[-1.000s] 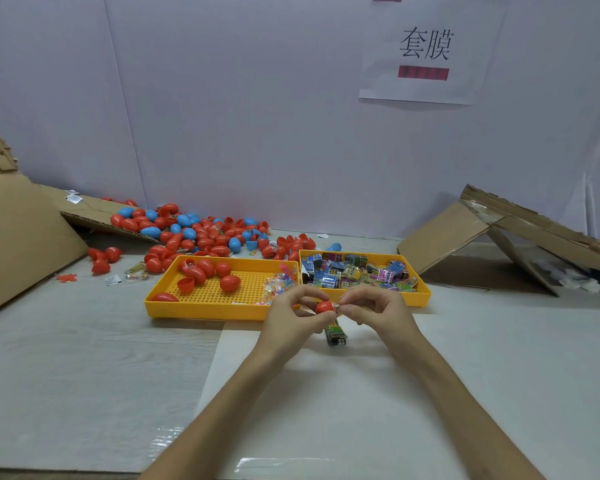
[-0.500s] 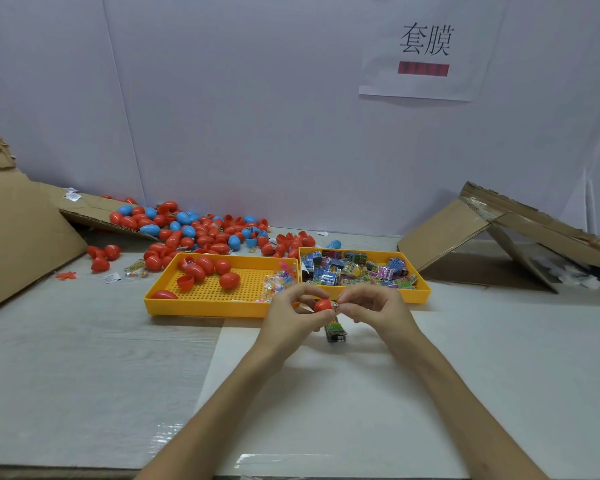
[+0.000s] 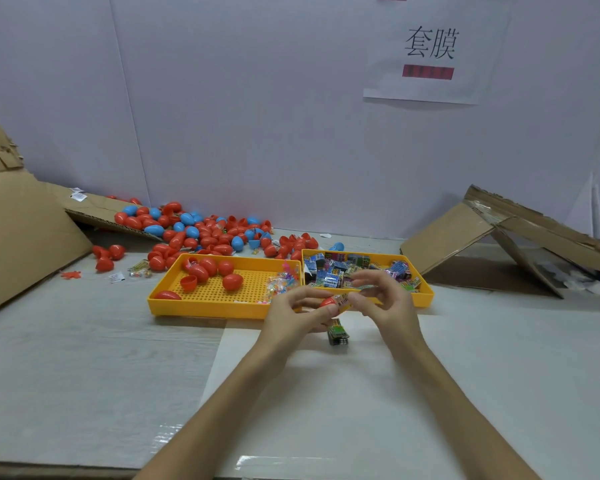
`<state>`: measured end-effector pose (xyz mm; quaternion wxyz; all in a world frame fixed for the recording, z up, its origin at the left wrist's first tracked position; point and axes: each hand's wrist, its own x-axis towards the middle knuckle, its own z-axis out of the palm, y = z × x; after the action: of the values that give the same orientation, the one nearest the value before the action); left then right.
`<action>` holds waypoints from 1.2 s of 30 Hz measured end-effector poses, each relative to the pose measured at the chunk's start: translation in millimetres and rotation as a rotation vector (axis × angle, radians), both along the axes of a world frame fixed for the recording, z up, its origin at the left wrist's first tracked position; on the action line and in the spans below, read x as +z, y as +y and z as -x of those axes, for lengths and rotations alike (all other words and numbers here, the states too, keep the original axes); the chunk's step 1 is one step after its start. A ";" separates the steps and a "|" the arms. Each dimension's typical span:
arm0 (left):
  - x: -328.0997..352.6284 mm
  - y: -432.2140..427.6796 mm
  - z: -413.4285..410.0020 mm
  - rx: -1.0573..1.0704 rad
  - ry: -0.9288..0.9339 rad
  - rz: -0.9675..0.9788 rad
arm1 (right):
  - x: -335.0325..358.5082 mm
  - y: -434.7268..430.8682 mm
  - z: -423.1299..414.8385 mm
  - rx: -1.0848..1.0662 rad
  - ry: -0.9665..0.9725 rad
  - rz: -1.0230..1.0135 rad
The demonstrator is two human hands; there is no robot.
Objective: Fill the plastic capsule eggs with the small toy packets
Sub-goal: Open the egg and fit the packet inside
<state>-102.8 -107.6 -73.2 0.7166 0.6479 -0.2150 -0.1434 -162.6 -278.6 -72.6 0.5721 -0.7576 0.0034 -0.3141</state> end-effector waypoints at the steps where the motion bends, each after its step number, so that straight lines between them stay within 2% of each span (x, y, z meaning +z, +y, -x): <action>1: 0.3 0.6 -0.3 -0.005 0.031 0.027 | -1.4 1.7 0.6 -0.086 -0.080 0.063; 3: 0.9 1.6 -0.9 -0.013 0.097 0.090 | -3.9 4.7 2.2 -0.229 -0.241 0.250; 5: 1.9 3.0 -1.3 -0.032 0.163 0.168 | -6.0 7.6 3.2 -0.272 -0.349 0.413; 10: 2.4 5.4 -3.1 -0.076 0.230 0.299 | -11.4 20.7 2.2 -0.267 -0.392 0.672; 18: 0.9 2.1 -3.4 -0.004 0.074 0.124 | -10.3 18.4 -1.5 -0.251 -0.305 0.526; 36: 2.8 2.7 -0.7 0.033 -0.042 -0.003 | -12.2 13.8 -3.7 -0.179 -0.299 0.539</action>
<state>-102.1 -104.9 -70.4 0.7130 0.6554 -0.2192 -0.1182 -158.9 -264.8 -84.8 0.3149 -0.8242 -0.0975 -0.4604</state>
